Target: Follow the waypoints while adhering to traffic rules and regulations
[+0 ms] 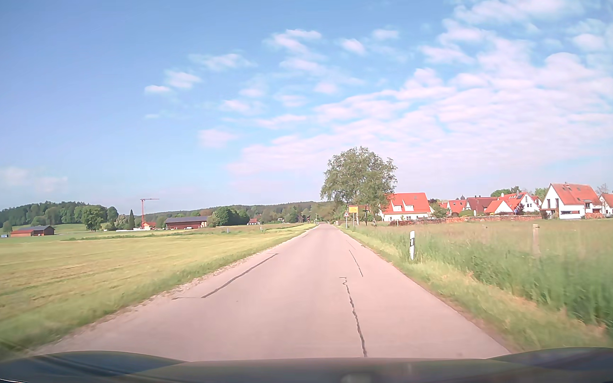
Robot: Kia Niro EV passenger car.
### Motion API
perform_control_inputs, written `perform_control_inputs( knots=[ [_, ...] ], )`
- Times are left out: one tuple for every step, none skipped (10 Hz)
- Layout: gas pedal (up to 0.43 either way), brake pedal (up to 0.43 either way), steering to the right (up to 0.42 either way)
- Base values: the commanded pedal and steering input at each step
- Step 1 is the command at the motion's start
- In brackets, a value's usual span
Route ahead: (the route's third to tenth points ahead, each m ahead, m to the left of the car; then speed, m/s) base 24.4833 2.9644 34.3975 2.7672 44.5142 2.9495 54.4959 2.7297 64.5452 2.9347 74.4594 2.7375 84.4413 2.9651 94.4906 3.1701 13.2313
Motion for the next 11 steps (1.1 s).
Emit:
perform_control_inputs(
  knots=[
    [0.000,0.000,-0.001],
    [0.000,0.000,-0.001],
    [0.000,0.000,-0.001],
    [0.000,0.000,-0.001],
    [0.000,0.000,-0.001],
    [0.000,0.000,-0.001],
    [0.000,0.000,-0.001],
    [0.000,0.000,-0.001],
    [0.000,0.000,0.000],
    [0.000,0.000,0.000],
    [0.000,0.000,0.000]
  ],
)
